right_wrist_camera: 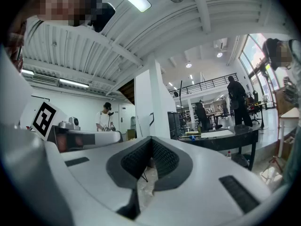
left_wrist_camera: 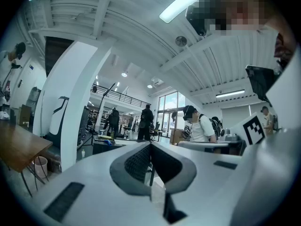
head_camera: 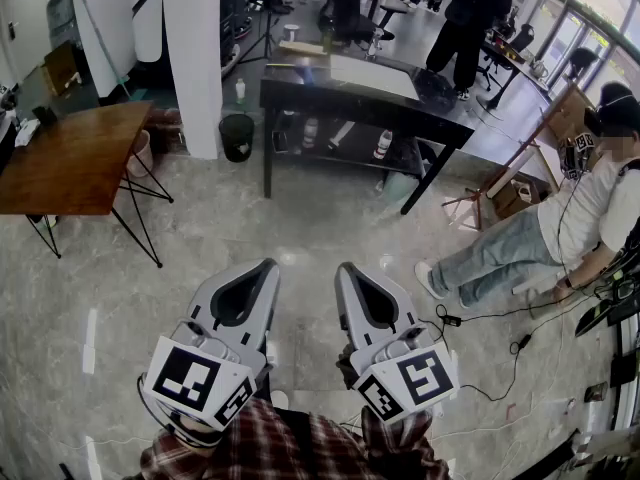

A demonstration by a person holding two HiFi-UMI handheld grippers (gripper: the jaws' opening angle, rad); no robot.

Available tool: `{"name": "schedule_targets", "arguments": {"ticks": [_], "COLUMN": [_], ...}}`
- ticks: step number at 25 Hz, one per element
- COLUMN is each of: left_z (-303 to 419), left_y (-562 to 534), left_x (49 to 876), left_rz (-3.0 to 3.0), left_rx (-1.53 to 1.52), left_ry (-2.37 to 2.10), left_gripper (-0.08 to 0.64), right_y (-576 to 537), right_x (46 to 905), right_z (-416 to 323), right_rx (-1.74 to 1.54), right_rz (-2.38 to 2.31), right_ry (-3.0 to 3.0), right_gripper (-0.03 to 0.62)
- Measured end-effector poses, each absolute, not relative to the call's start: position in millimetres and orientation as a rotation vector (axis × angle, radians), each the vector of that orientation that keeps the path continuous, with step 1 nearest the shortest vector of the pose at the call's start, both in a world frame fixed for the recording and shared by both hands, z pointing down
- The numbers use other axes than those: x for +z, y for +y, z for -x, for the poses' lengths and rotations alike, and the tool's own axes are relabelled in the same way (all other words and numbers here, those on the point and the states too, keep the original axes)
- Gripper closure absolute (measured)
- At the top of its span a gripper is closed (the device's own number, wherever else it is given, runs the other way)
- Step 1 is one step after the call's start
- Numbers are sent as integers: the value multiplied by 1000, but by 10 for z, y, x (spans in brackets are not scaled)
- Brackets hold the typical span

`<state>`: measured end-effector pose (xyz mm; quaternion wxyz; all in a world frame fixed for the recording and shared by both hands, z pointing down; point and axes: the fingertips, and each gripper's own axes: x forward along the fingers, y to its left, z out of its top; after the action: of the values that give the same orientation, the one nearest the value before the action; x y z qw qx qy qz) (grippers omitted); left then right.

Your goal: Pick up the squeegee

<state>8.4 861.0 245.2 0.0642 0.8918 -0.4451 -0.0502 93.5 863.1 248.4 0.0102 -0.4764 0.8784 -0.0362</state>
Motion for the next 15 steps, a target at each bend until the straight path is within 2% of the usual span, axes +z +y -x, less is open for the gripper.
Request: {"name": "schedule_targets", "arguments": {"ticks": [15], "left_z": [355], "left_y": [6167], "left_x": [2208], "left_rz": [-2788], "left_rx": [-163], "left_ry": [-1285], "left_gripper": [551], "right_y": [6182], "right_x": [2232], "right_z": [-498], "right_rx": [-52], "right_rz": [1542], "right_ry": [2668], "right_gripper": [581]}}
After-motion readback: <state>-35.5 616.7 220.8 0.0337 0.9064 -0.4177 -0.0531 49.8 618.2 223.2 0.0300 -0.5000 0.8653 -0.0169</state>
